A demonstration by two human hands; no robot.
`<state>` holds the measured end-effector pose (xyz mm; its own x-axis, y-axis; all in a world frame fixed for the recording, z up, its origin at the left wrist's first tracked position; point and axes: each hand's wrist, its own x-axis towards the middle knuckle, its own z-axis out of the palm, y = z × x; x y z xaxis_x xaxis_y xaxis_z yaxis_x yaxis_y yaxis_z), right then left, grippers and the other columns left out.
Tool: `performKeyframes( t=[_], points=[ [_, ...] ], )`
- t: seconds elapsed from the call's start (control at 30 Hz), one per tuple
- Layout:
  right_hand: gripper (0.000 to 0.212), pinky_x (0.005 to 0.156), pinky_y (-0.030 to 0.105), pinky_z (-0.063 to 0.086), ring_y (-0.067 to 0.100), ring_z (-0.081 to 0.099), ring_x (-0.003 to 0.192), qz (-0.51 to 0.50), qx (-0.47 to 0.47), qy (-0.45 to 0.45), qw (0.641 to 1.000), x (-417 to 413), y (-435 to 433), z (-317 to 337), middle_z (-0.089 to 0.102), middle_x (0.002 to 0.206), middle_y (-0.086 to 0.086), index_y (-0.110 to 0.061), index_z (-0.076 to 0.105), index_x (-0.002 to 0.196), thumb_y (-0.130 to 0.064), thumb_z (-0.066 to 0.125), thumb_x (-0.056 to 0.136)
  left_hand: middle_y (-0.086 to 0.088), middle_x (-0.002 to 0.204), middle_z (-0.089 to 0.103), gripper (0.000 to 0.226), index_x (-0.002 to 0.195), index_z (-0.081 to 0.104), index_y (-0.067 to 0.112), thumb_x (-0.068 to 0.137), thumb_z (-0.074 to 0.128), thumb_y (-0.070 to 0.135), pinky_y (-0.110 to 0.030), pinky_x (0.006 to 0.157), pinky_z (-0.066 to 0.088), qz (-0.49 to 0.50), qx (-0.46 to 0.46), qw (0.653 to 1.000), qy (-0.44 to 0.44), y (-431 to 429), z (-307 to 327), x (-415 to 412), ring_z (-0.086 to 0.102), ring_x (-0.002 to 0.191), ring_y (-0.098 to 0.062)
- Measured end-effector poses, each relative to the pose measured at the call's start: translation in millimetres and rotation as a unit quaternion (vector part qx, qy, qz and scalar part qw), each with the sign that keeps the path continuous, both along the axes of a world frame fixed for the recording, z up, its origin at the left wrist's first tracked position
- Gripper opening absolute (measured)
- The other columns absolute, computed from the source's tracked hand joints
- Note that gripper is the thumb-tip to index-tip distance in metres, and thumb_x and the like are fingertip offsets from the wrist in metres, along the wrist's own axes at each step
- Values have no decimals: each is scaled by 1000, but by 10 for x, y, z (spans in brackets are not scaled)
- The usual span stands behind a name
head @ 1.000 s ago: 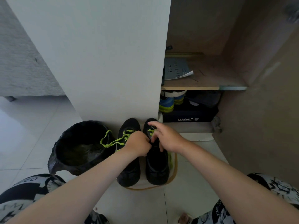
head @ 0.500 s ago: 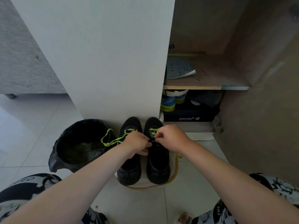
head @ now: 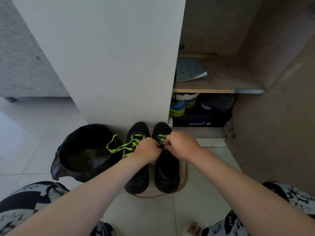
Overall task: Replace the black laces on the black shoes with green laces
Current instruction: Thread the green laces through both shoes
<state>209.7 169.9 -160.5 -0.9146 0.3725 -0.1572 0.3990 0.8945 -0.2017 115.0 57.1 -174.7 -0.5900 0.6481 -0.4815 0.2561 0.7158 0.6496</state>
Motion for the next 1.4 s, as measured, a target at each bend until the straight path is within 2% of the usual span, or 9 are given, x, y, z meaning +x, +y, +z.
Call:
performKeyframes(
  t=[0.07,0.17,0.33,0.57,0.73,1.0,1.13,1.3,1.4],
  points=[
    [23,81,36,48,24,60,105,3,10,6,1000,4,-22,-2,61,113,0,-28,73,109,-41,58,98,-17,85,71,7,88,65,6,94,60,6,-40,72,62,71,11,994,-79,-11,-10,-52,73,79,-31],
    [23,82,37,51,23,61,104,3,15,10,1000,-3,-39,-13,60,112,-1,-28,73,109,-41,57,99,-15,73,67,15,83,59,13,94,62,4,-38,67,62,131,28,982,-136,-31,-11,-80,70,64,-26],
    [22,78,35,50,21,61,99,-27,-24,29,999,18,-59,-72,61,110,-2,-27,74,106,-39,57,99,-15,76,71,3,91,65,13,92,66,10,-37,62,62,129,50,984,-113,-53,-33,-56,73,66,-27],
    [17,72,32,49,16,63,94,-83,-105,61,989,50,-111,-170,67,101,-7,-28,75,97,-38,61,96,-13,71,72,7,88,68,13,94,65,15,-37,64,63,80,66,989,-107,-100,-32,-83,74,66,-26],
    [19,73,32,48,16,62,95,-122,-81,93,985,63,-202,-200,65,105,-8,-28,75,99,-39,60,97,-11,79,71,10,95,68,13,98,58,14,-32,62,62,58,72,990,-104,-108,-27,-100,74,67,-23],
    [22,67,33,54,15,64,80,-204,-97,116,967,63,-307,-268,68,86,-7,-25,75,87,-37,59,97,-8,88,70,21,117,66,6,99,56,11,-32,64,61,69,101,984,-129,-147,-74,-101,74,71,-22],
    [22,68,31,52,14,63,82,-172,-113,99,974,44,-322,-297,69,90,-6,-23,76,94,-36,59,98,-8,87,70,21,116,68,8,98,58,12,-33,65,62,84,111,983,-123,-156,-102,-84,74,70,-22],
    [13,76,35,55,11,64,85,-153,-171,93,969,69,-203,-250,71,87,-11,-30,75,87,-39,67,92,-12,91,69,26,123,63,6,101,51,8,-31,65,61,77,105,980,-148,-182,-85,-106,74,73,-23],
    [11,79,35,55,11,65,88,-129,-180,57,973,30,-119,-211,73,91,-12,-30,78,88,-39,71,88,-11,86,70,21,117,66,7,99,55,8,-33,67,62,64,91,983,-148,-162,-80,-136,74,74,-23]
  ],
)
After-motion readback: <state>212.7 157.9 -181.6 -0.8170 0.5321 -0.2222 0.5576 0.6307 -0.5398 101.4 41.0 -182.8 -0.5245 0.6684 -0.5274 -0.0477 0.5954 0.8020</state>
